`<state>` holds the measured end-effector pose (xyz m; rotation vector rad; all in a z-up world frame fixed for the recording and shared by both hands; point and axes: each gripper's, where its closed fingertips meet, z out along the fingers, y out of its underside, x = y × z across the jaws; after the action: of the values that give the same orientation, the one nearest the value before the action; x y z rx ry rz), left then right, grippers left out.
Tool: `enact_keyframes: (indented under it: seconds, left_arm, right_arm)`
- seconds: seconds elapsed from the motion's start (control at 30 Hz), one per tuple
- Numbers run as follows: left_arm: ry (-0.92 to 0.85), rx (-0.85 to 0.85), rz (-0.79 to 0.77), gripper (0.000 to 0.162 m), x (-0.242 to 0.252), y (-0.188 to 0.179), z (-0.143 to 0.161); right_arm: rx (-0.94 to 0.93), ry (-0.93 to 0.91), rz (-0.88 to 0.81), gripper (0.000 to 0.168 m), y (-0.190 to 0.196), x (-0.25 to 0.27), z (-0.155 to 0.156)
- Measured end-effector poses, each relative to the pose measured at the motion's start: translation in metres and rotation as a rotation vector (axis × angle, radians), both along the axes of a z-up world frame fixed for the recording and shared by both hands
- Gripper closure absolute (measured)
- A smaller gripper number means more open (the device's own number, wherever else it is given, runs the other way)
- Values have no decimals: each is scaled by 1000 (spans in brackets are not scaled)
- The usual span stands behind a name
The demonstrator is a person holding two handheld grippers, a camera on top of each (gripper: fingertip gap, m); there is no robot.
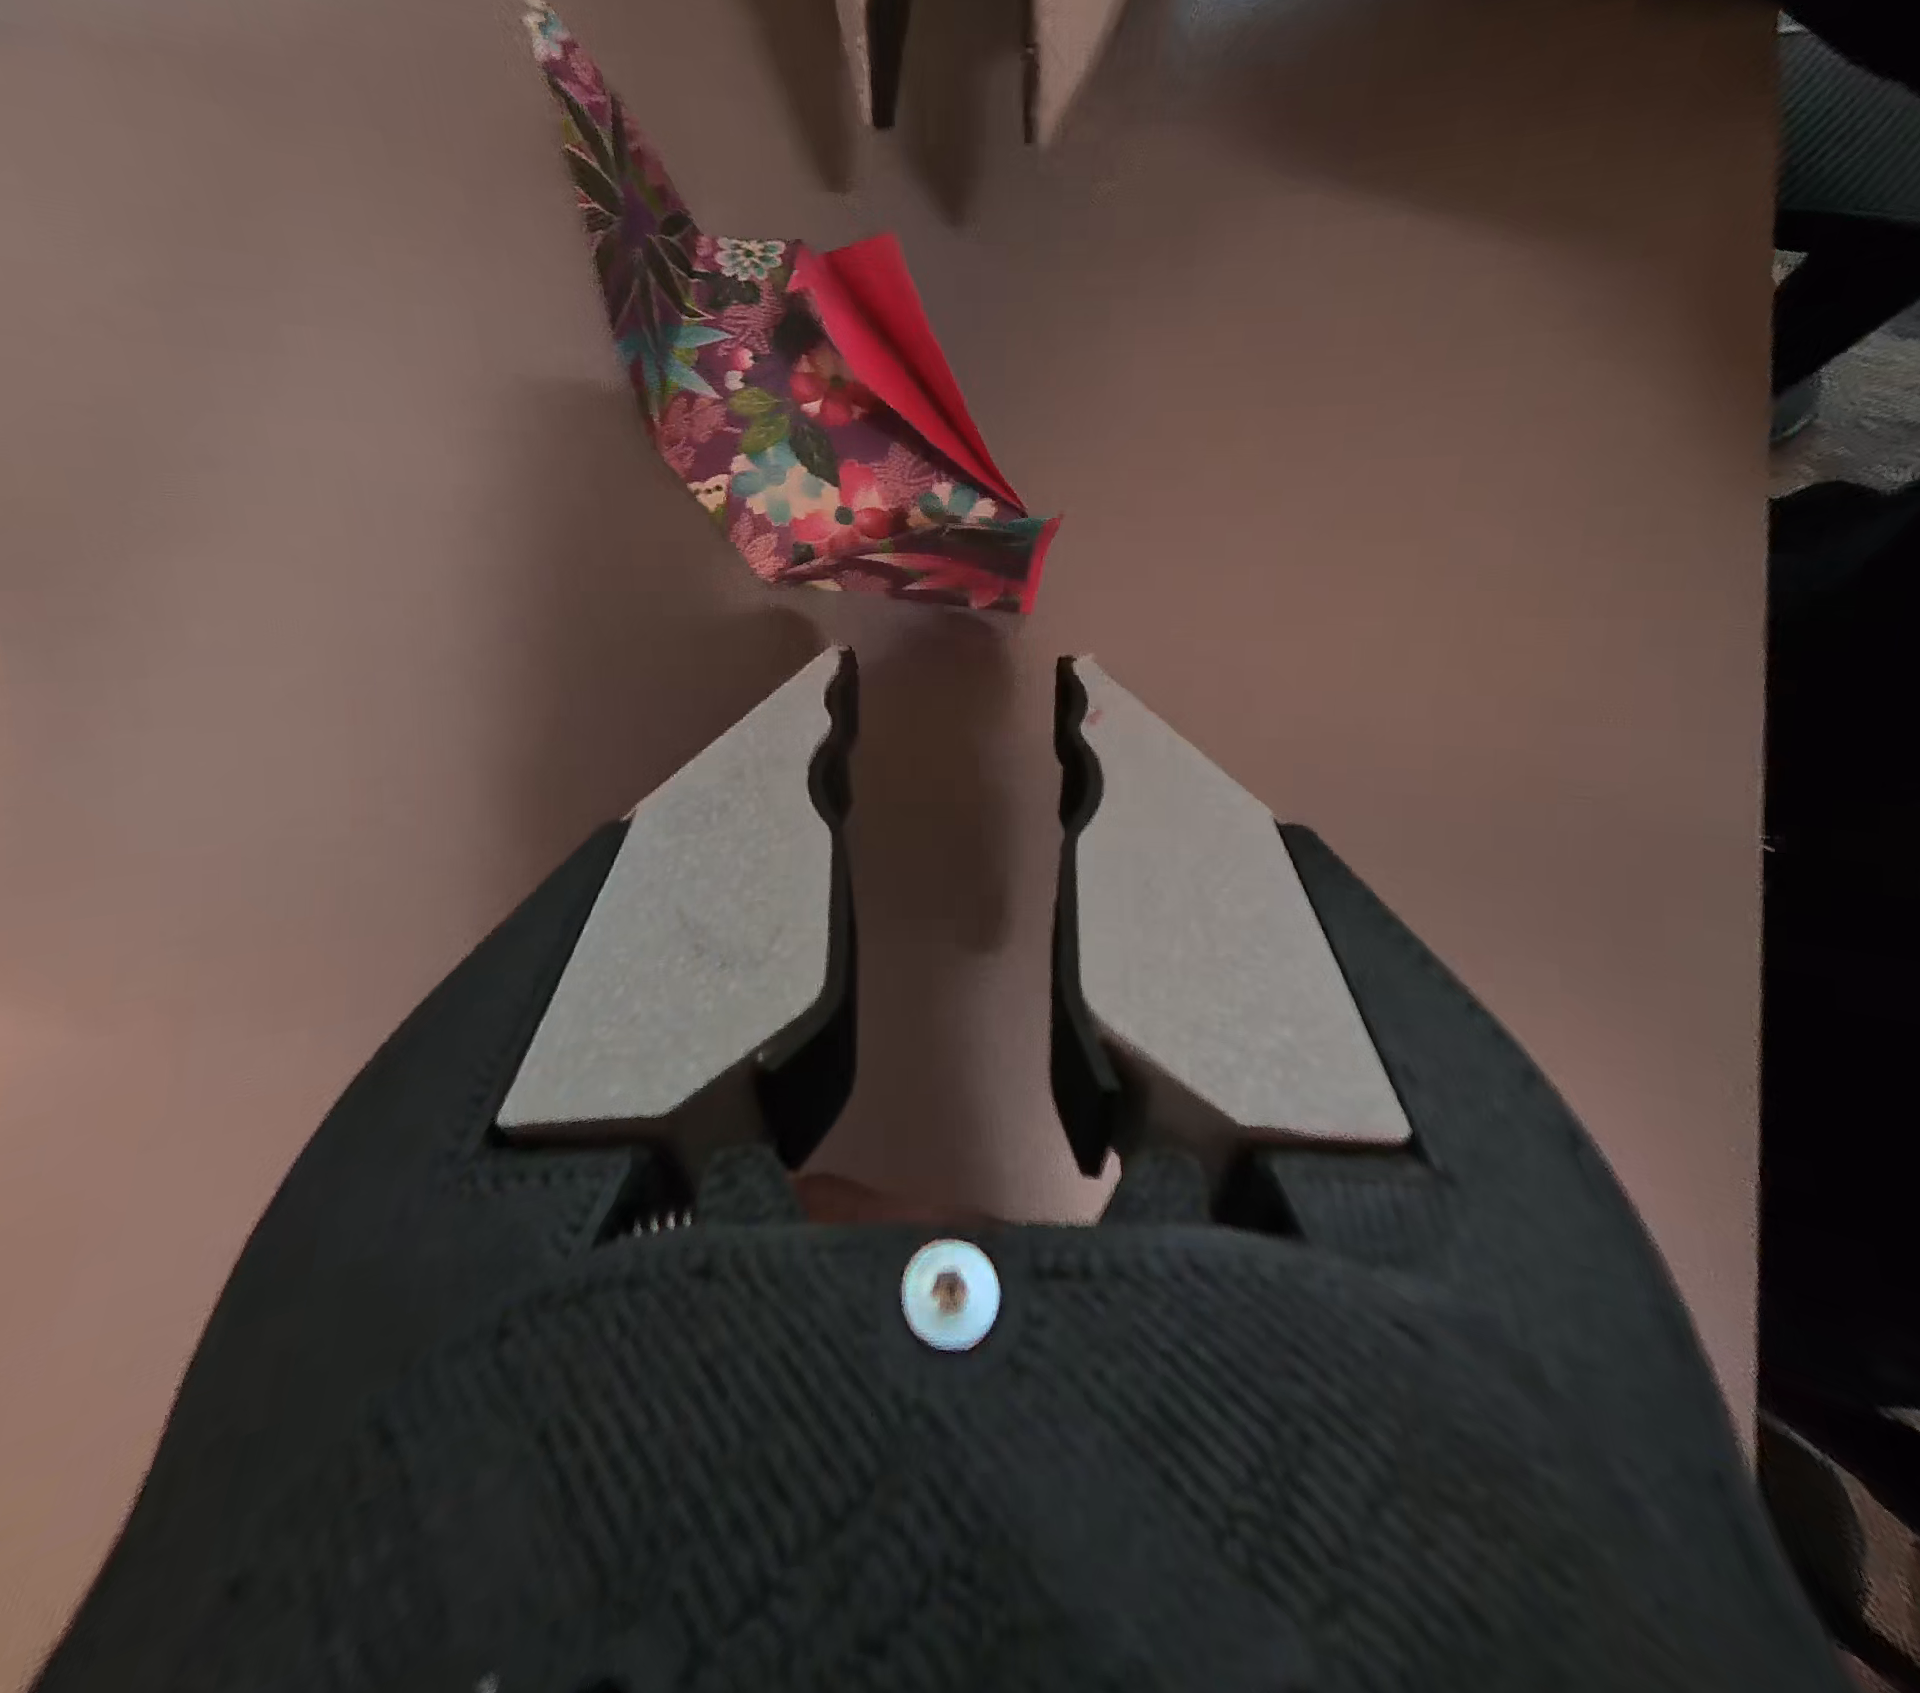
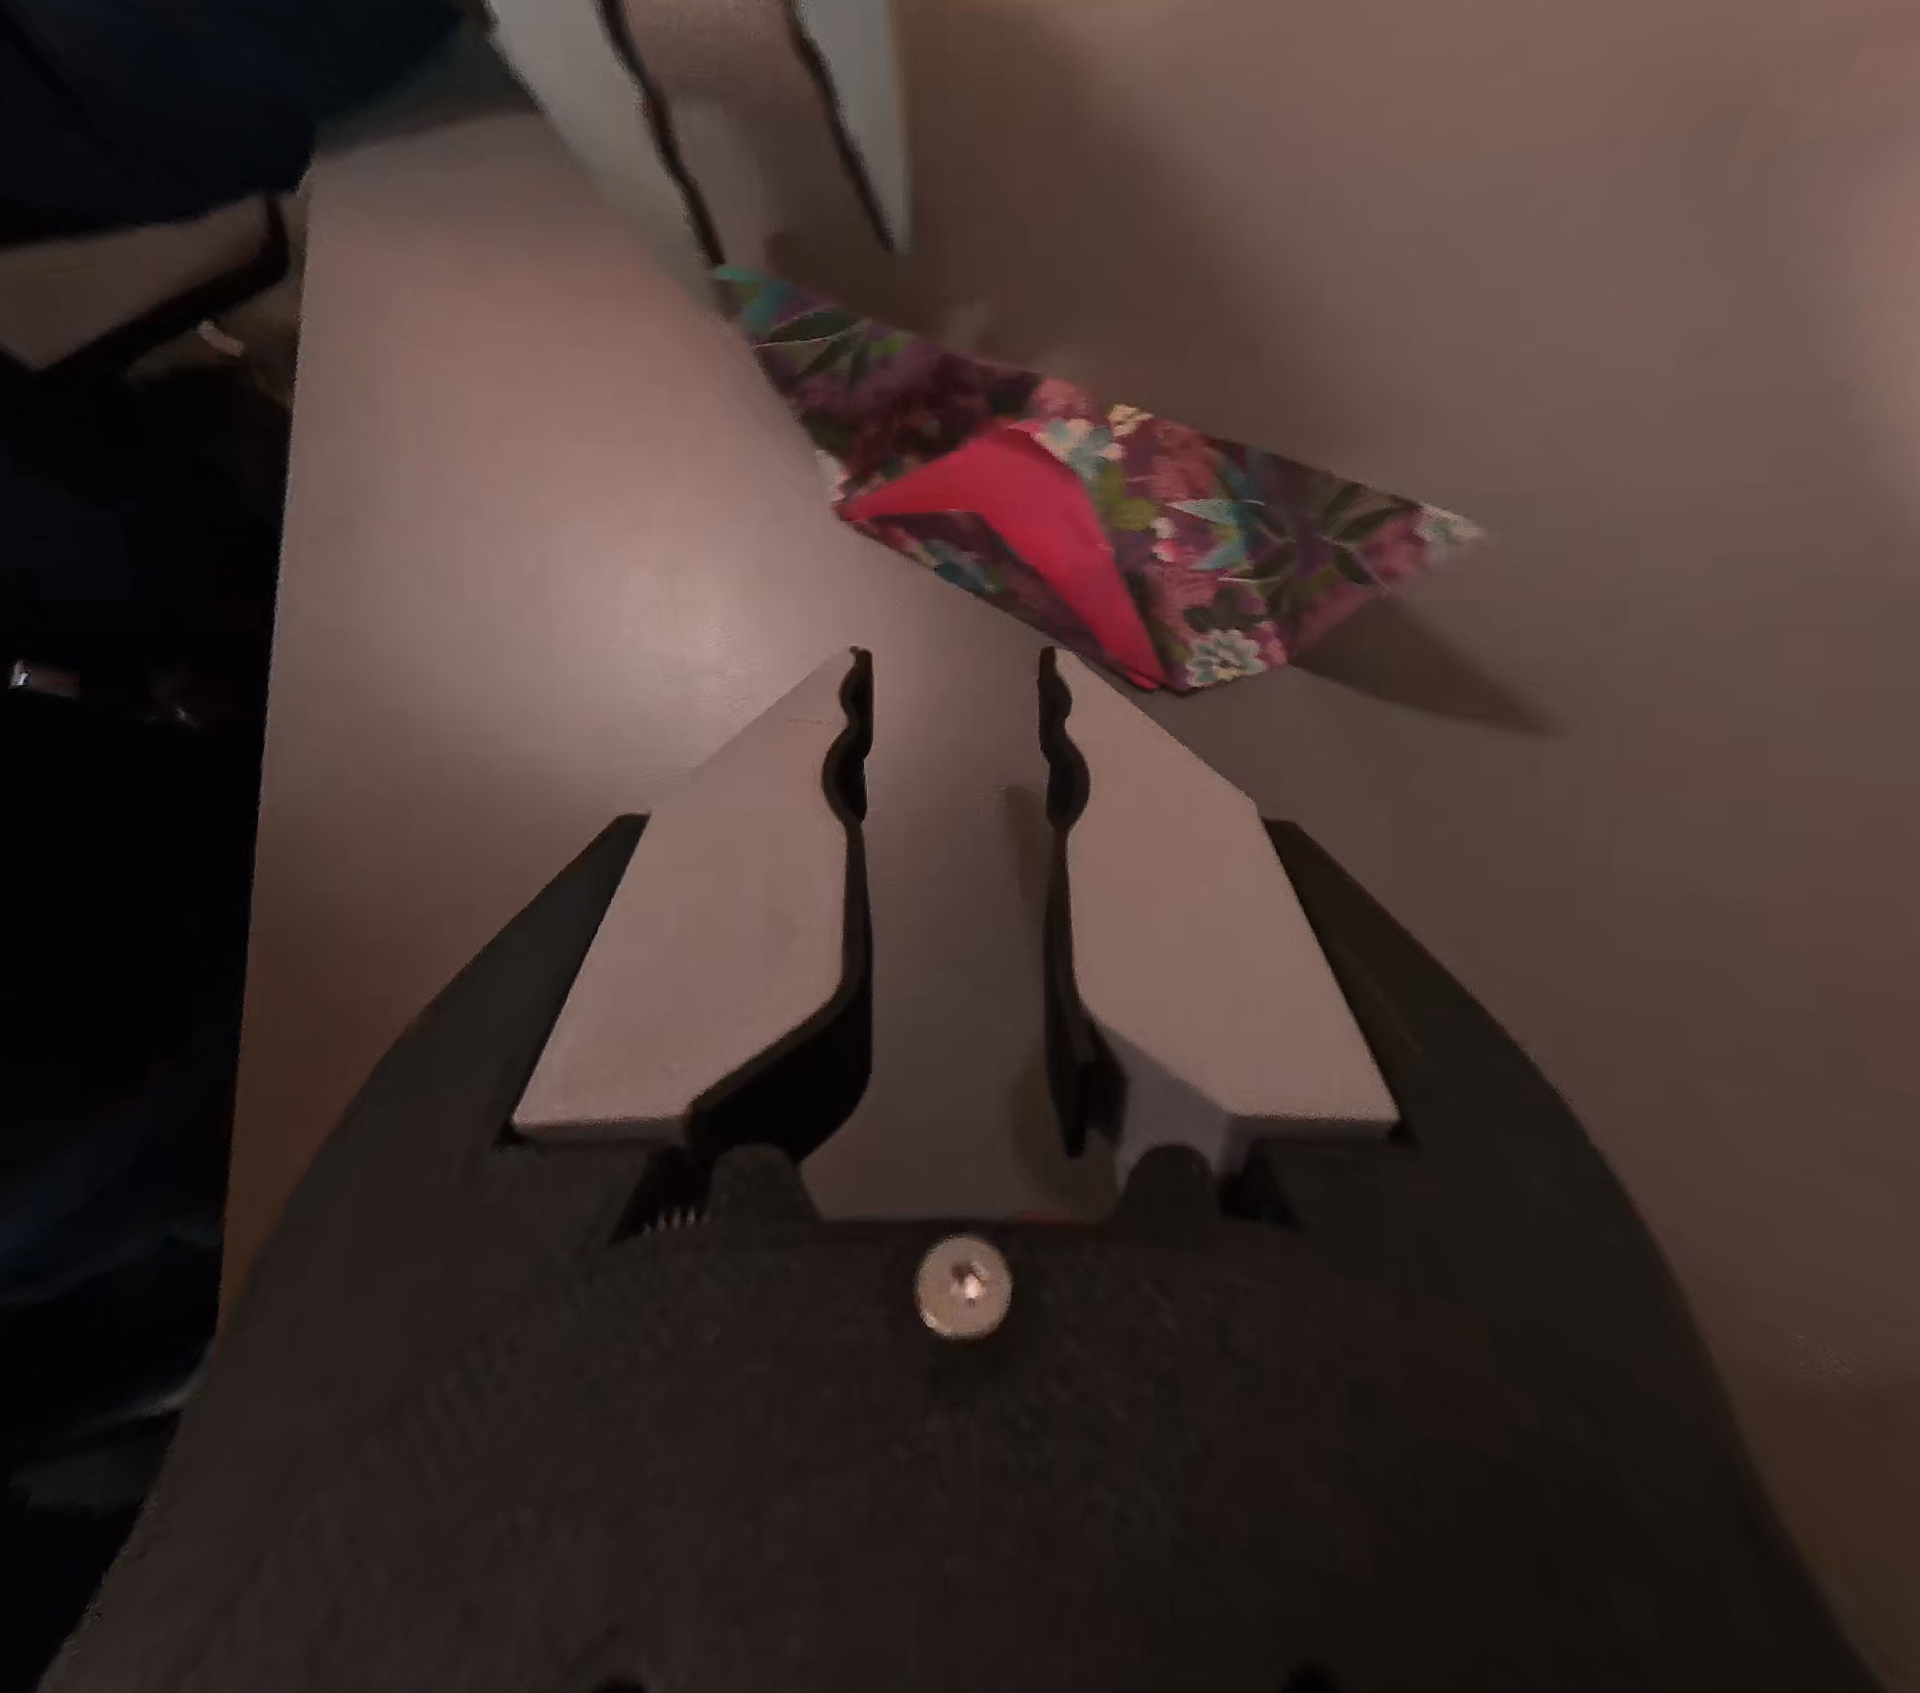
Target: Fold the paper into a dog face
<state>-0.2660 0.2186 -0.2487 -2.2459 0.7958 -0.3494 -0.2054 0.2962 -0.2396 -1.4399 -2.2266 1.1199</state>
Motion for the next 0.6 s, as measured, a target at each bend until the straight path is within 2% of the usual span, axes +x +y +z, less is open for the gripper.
enact_keyframes:
  seconds: [0.13,0.23,0.4,0.53,0.6]
  left_arm:
    - [-21,-10,22,125,-8,-3,3]
    - [21,-47,19,124,-11,-6,-8]
    - [90,-97,30,123,-20,-8,-24]
    - [23,-83,28,124,-17,-6,-17]
    - [-34,-67,20,127,-9,-3,-11]
  right_arm:
    - [-33,6,-159,138,27,-13,-1]
    - [-74,-6,-199,134,30,-21,-6]
    - [-28,-31,-276,133,51,-32,-19]
    - [-109,33,-249,133,51,-42,-5]
    - [-137,21,-206,129,44,-48,-8]
